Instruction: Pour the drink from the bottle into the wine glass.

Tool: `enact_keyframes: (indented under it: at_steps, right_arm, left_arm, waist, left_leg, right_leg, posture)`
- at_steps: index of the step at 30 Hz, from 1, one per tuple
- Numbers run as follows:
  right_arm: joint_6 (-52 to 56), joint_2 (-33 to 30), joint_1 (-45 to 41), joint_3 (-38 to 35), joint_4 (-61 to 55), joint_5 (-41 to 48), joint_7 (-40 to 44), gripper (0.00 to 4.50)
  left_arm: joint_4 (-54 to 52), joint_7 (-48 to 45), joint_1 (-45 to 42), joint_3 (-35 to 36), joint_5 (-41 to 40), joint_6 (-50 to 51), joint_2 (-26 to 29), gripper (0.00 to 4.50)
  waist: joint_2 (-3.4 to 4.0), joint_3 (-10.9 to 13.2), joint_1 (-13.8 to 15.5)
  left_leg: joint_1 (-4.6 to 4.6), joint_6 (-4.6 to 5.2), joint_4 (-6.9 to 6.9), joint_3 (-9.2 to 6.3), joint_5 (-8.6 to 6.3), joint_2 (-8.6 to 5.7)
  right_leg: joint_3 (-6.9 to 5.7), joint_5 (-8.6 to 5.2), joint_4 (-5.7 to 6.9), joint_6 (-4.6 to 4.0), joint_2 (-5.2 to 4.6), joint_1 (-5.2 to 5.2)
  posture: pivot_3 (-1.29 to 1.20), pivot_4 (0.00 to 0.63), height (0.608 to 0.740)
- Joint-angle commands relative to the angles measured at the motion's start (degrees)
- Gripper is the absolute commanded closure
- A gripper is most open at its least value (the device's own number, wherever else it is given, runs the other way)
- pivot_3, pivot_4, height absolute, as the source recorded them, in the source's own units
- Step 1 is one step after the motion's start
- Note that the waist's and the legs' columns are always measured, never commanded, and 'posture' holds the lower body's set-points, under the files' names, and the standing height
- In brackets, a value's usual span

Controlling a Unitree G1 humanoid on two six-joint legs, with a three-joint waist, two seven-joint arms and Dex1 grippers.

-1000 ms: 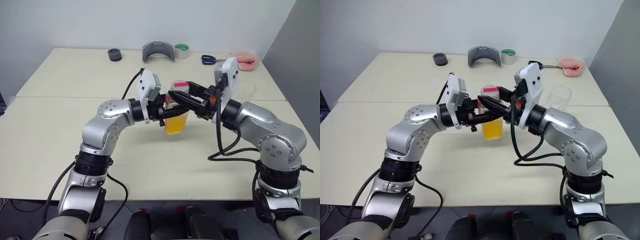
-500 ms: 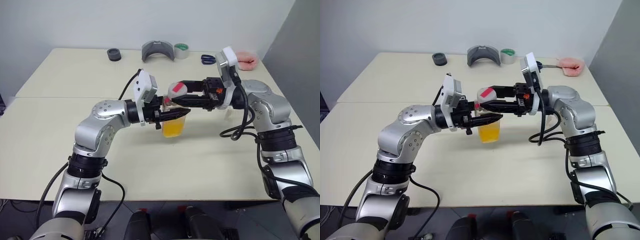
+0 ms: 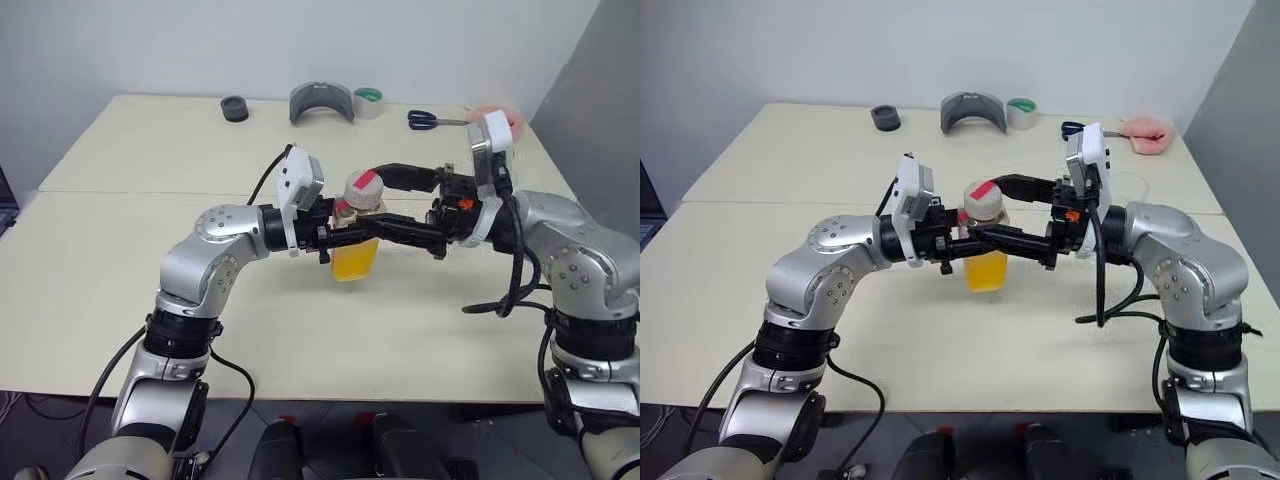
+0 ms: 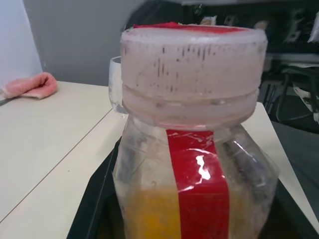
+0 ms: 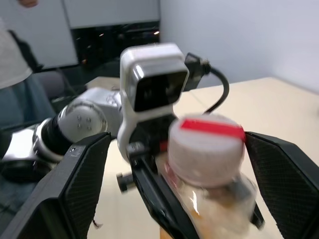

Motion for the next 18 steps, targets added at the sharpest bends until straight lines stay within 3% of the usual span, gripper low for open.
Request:
enact_keyframes:
  at_steps: [1, 7, 18]
  right_arm:
    - [1.85, 3.23, -0.03, -1.17, -5.81, 0.65, -11.53, 0.02]
    - [1.04, 4.68, 1.01, 1.01, -7.66, -0.74, -17.07, 0.02]
    - [-1.92, 3.80, 1.87, 4.08, -5.46, -1.82, -16.44, 0.02]
  left_arm:
    - [-0.37, -0.02, -1.60, 0.78, -0.32, -1.81, -0.68, 2.63]
    - [0.68, -0.13, -2.41, 0.47, -0.05, -2.36, -1.41, 2.63]
    - [0.72, 0.32, -2.64, 0.61, 0.27, -2.29, -1.61, 2.63]
  waist:
    - [0.00, 0.00, -0.14]
    - [0.00, 0.00, -0.19]
    - [0.00, 0.00, -0.25]
  left_leg:
    - [0.00, 0.00, 0.01, -0.01, 0.00, 0.00]
    - [-0.01, 0.00, 0.02, -0.02, 0.00, -0.04]
    - [-0.01, 0.00, 0.01, -0.02, 0.00, -0.04]
  right_leg:
    - [-0.01, 0.00, 0.03, 0.00, 0.00, 0.00]
    - [-0.01, -0.01, 0.02, 0.01, -0.01, 0.00]
    - [-0.01, -0.01, 0.01, 0.01, 0.00, 0.00]
  posture:
    - [0.00, 0.150, 0.740]
    - [0.00, 0.150, 0.740]
    - [0.00, 0.150, 0.740]
